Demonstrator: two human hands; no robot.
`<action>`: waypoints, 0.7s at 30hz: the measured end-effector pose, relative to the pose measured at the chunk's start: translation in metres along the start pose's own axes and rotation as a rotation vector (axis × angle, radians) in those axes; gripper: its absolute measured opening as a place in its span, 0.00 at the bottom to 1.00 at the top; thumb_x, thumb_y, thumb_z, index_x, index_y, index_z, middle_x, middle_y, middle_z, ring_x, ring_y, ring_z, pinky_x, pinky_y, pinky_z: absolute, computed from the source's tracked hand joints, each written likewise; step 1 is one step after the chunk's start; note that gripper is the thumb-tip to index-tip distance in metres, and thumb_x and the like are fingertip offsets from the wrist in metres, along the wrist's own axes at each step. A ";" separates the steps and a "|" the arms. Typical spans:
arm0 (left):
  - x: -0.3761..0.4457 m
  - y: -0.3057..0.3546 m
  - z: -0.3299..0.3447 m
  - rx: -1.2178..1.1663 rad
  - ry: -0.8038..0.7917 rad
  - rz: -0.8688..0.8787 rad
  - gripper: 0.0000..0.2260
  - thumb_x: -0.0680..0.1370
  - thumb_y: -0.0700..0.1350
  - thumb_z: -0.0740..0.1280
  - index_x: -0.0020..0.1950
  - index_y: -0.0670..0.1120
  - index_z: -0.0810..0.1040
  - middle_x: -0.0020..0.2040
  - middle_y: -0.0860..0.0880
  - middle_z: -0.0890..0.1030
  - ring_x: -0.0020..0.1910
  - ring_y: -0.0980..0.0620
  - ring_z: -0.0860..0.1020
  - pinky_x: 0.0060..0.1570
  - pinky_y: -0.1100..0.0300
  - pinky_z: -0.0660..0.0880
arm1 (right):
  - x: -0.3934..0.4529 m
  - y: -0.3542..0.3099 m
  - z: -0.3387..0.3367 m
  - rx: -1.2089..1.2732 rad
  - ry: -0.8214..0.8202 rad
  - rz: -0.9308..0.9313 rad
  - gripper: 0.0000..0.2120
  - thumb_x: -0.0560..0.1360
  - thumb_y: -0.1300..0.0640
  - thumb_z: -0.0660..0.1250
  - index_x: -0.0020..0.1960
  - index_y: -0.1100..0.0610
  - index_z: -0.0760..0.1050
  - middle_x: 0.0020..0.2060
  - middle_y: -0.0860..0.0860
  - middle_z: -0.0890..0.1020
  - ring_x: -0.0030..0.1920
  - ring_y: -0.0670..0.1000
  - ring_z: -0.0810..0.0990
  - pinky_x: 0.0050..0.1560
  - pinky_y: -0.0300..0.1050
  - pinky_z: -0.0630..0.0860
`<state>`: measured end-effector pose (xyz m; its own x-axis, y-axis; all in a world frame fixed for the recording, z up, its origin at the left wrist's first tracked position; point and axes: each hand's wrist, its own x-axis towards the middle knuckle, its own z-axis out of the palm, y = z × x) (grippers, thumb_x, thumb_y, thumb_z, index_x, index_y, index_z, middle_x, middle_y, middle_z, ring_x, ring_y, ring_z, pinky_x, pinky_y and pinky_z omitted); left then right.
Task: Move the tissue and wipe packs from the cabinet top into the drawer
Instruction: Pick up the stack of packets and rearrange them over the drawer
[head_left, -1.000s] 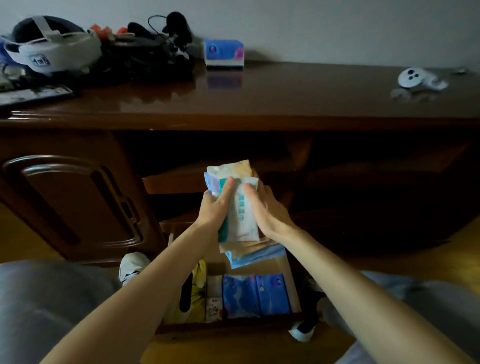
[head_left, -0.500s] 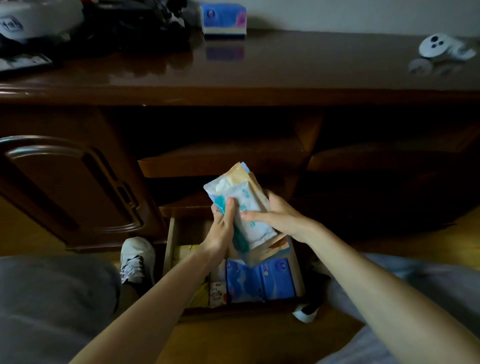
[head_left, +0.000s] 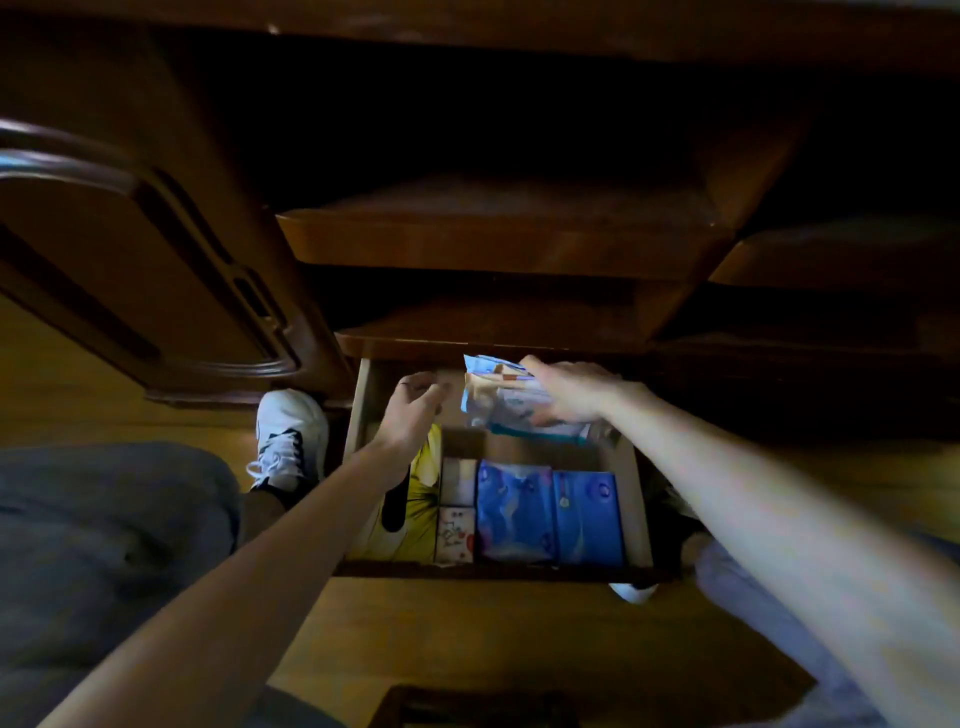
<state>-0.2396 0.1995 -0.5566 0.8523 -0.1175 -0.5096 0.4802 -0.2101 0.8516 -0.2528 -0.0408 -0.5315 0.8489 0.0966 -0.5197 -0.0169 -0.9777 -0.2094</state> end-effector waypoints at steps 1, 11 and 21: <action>0.005 -0.004 0.003 0.017 -0.009 -0.009 0.19 0.81 0.48 0.67 0.70 0.46 0.71 0.61 0.46 0.79 0.55 0.51 0.79 0.55 0.57 0.76 | 0.010 0.001 0.007 -0.019 0.003 -0.010 0.30 0.73 0.46 0.74 0.69 0.46 0.62 0.56 0.50 0.77 0.48 0.54 0.76 0.41 0.47 0.70; 0.053 -0.033 0.052 0.157 -0.100 -0.203 0.06 0.82 0.41 0.65 0.45 0.48 0.75 0.39 0.49 0.78 0.37 0.53 0.76 0.30 0.67 0.74 | 0.091 0.036 0.056 0.257 -0.475 0.158 0.34 0.71 0.56 0.78 0.73 0.49 0.68 0.59 0.50 0.75 0.52 0.52 0.76 0.50 0.53 0.76; 0.089 -0.050 0.089 0.287 -0.197 -0.391 0.14 0.83 0.48 0.64 0.66 0.44 0.73 0.50 0.48 0.75 0.46 0.50 0.75 0.49 0.58 0.78 | 0.093 0.058 0.095 0.513 -0.313 0.167 0.28 0.76 0.54 0.69 0.75 0.49 0.67 0.62 0.52 0.77 0.52 0.49 0.76 0.44 0.45 0.71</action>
<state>-0.2065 0.1132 -0.6556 0.5521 -0.1517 -0.8199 0.6555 -0.5288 0.5392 -0.2257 -0.0710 -0.6708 0.6192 0.0761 -0.7816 -0.4538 -0.7775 -0.4353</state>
